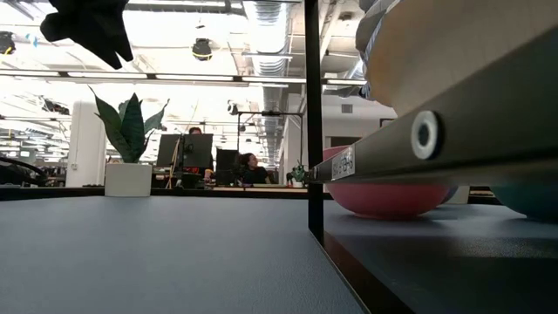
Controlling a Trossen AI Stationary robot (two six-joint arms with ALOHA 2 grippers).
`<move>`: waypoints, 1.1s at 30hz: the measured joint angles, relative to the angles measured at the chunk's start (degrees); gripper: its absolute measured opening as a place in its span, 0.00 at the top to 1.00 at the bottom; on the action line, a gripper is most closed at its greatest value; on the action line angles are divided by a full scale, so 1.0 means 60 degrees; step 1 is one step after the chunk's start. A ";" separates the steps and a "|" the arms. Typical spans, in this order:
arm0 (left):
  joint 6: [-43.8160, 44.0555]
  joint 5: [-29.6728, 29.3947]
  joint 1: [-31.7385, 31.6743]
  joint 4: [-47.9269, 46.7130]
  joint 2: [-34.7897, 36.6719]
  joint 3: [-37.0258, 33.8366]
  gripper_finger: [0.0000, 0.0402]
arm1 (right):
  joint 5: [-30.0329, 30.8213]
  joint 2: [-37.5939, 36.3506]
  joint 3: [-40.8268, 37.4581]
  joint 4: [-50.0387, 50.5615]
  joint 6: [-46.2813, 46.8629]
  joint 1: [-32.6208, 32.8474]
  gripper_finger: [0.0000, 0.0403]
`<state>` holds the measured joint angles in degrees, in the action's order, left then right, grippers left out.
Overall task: Place and stack bowls onto a shelf
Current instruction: Stack the pink bowl on the orange bowl on the shelf
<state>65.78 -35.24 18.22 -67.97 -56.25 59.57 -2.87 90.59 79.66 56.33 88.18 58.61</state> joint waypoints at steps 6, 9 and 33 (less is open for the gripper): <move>-0.0004 -0.0013 0.0000 0.0001 0.0000 0.0000 0.63 | -0.0014 -0.1150 0.0000 0.0301 -0.0331 -0.0458 0.44; -0.0003 -0.0158 0.0000 0.0002 0.0000 0.0000 0.63 | 0.0135 -0.1782 0.0000 0.0858 -0.0996 -0.1043 0.44; 0.0183 -0.0621 0.0000 0.0005 -0.0001 0.0000 0.63 | 0.2794 -0.2708 -0.1240 0.2175 -0.9325 -0.8913 0.45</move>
<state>66.88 -38.97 18.22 -67.94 -56.26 59.57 13.89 74.34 72.22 69.38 32.23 5.13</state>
